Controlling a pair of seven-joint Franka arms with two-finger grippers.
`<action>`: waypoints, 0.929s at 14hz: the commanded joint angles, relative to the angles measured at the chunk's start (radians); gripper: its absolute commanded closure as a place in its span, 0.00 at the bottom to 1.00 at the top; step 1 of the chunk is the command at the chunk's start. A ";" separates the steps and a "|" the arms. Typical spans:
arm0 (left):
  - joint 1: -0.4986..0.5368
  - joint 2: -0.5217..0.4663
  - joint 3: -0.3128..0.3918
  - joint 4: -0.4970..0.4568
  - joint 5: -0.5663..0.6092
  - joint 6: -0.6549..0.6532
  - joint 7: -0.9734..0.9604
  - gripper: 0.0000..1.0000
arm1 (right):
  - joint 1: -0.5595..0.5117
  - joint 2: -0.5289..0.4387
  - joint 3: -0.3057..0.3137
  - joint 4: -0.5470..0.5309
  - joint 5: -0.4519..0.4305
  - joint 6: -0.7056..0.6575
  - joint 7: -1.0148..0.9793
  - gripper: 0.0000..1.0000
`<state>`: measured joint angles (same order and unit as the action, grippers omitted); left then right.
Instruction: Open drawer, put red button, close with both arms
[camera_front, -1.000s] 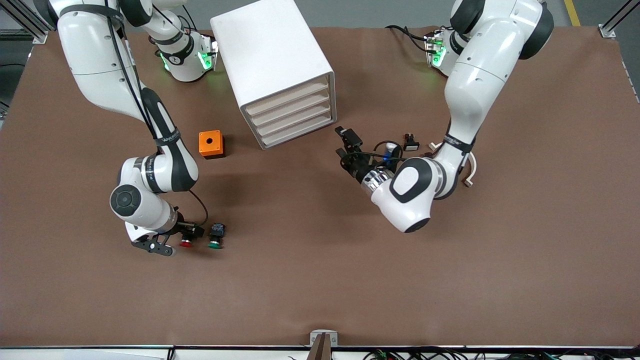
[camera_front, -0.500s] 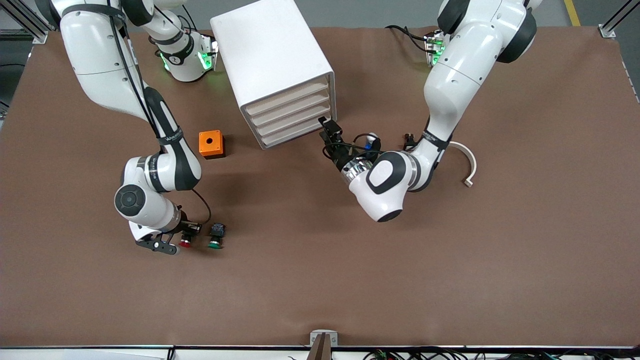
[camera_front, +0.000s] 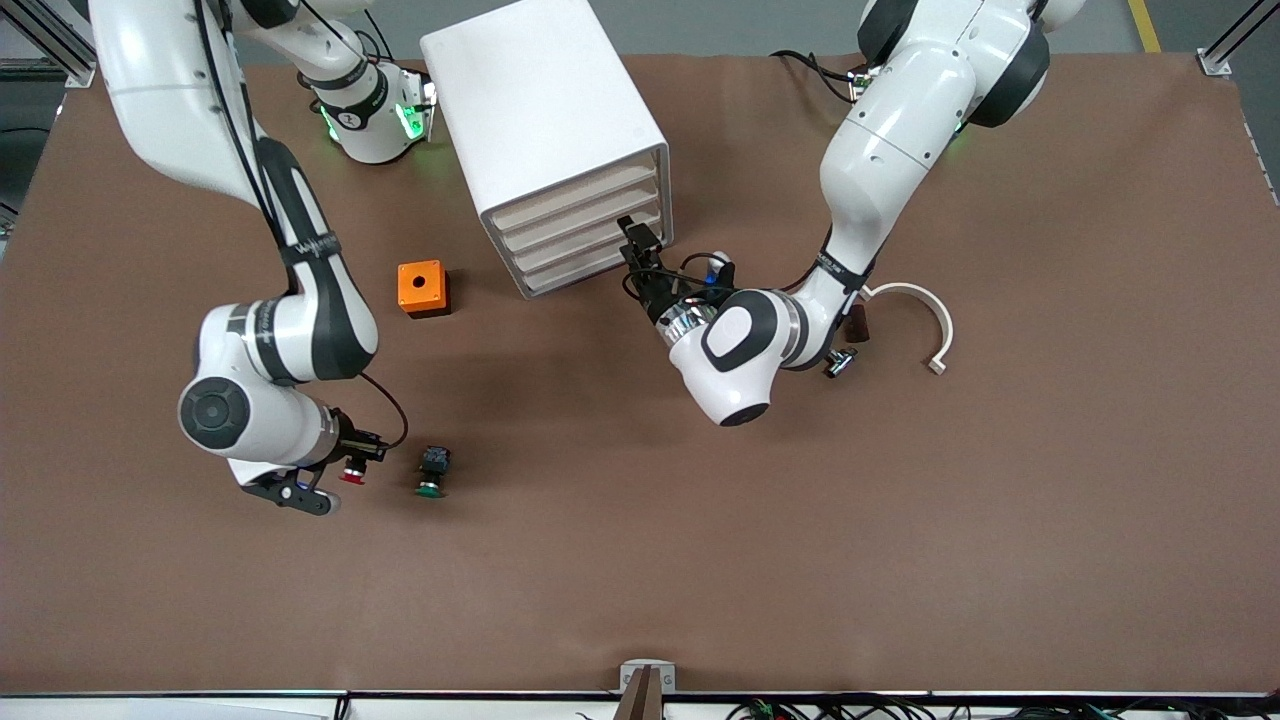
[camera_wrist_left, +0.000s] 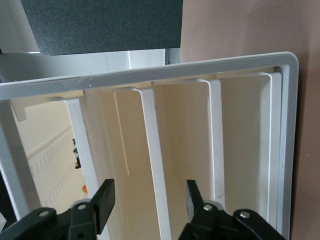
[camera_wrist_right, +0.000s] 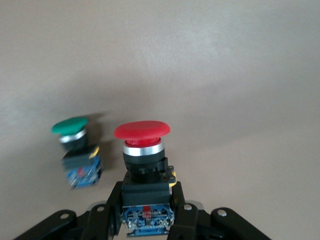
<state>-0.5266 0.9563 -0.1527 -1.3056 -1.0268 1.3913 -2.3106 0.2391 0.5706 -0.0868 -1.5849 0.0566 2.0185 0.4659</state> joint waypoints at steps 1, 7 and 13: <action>-0.016 0.019 0.004 0.006 -0.024 -0.002 -0.016 0.36 | 0.052 -0.089 -0.002 -0.024 0.006 -0.079 0.135 1.00; -0.058 0.021 0.002 -0.003 -0.024 -0.002 -0.007 0.53 | 0.112 -0.208 -0.002 -0.073 0.081 -0.188 0.329 1.00; -0.073 0.021 0.002 -0.001 -0.026 -0.003 0.078 0.77 | 0.187 -0.239 -0.004 -0.102 0.081 -0.193 0.505 1.00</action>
<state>-0.5985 0.9755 -0.1532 -1.3102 -1.0280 1.3911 -2.2800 0.3975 0.3675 -0.0828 -1.6503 0.1245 1.8192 0.9074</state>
